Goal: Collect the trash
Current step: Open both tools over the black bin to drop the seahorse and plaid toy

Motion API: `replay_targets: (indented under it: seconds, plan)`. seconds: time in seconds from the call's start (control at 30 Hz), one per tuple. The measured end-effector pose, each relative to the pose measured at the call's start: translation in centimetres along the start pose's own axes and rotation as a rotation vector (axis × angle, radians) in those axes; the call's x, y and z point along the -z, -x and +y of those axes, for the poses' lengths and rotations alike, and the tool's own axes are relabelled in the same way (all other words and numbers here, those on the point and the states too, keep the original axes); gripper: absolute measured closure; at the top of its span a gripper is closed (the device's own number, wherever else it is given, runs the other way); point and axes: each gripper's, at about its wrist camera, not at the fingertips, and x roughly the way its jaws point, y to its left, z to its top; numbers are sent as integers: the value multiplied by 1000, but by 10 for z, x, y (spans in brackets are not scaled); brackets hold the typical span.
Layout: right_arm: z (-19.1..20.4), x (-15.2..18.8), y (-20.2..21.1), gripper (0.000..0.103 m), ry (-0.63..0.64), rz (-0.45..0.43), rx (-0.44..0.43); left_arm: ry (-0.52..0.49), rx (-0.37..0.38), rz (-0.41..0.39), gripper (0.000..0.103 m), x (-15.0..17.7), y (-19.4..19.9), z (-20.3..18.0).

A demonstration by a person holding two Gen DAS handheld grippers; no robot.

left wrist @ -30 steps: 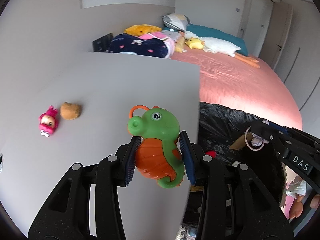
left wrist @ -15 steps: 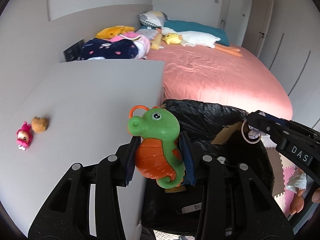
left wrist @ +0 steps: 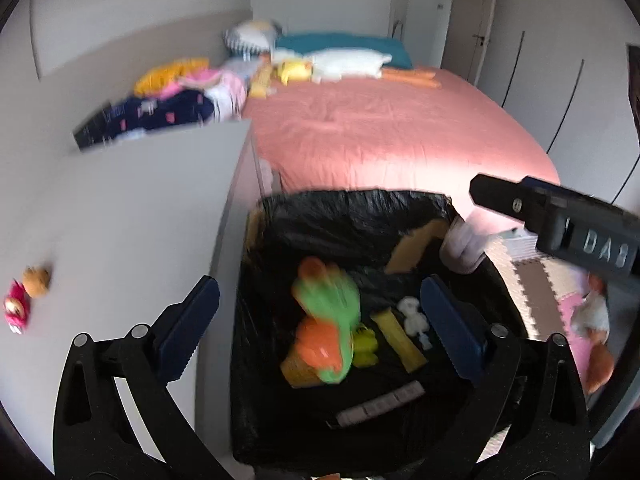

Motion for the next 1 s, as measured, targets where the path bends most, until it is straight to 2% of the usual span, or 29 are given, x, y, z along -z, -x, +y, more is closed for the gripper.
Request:
replay_targets:
  seconds: [0.07, 0.3, 0.7, 1.0]
  plan:
    - [-7, -1, 2, 23, -16, -6, 9, -13, -19, 5, 6, 0, -2, -2]
    - [-16, -1, 2, 23, -36, -5, 9, 46, -16, 23, 6, -1, -4, 13]
    - [-4, 2, 1, 23, -27, 5, 0, 70, -26, 21, 6, 4, -1, 23]
    - [30, 5, -10, 23, 22, 20, -37, 120, -63, 24, 6, 14, 4, 56]
